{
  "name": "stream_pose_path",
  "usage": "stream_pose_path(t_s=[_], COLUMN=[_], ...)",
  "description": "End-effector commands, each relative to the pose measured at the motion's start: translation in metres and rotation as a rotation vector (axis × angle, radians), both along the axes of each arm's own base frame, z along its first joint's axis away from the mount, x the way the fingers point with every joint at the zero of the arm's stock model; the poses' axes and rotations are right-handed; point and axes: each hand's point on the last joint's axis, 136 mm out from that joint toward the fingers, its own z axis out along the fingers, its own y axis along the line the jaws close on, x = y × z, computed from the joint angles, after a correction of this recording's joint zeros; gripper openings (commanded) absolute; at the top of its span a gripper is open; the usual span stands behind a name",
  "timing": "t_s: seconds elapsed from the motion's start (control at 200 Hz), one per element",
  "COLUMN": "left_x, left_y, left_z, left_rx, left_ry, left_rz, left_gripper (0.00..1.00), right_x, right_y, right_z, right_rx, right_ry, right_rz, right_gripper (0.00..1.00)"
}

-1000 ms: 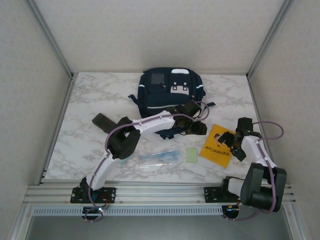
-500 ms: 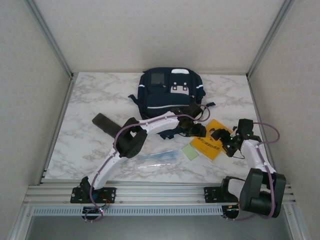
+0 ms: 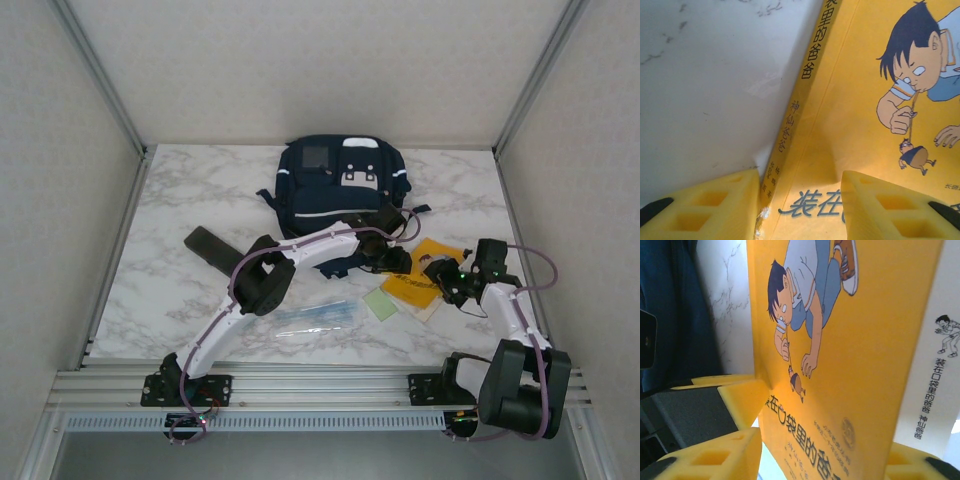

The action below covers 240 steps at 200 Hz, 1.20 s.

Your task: Pack the student bag

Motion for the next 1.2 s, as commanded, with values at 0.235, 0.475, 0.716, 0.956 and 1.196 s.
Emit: stream_pose_path(t_s=[0.235, 0.475, 0.716, 0.956, 1.196], left_x=[0.038, 0.089, 0.103, 0.117, 0.114], left_y=[0.017, 0.061, 0.076, 0.081, 0.096], left_z=[0.070, 0.110, 0.115, 0.128, 0.105], left_rx=[-0.097, -0.194, -0.357, -0.531, -0.564], left_ry=[-0.055, -0.083, 0.018, 0.092, 0.171], left_rz=[0.062, 0.219, 0.338, 0.445, 0.529], left_gripper=[0.50, 0.54, 0.61, 0.70, 0.70], right_x=[0.006, 0.025, 0.047, 0.081, 0.114], right_y=[-0.001, 0.013, 0.042, 0.088, 0.137], right_z=[0.036, 0.087, 0.159, 0.189, 0.172], right_rx=[-0.022, 0.043, 0.124, 0.182, 0.239], right_ry=[-0.044, -0.154, -0.319, -0.434, -0.456], right_rz=[0.010, 0.071, 0.176, 0.303, 0.421], right_gripper=[0.00, 0.00, 0.00, 0.00, 0.00])
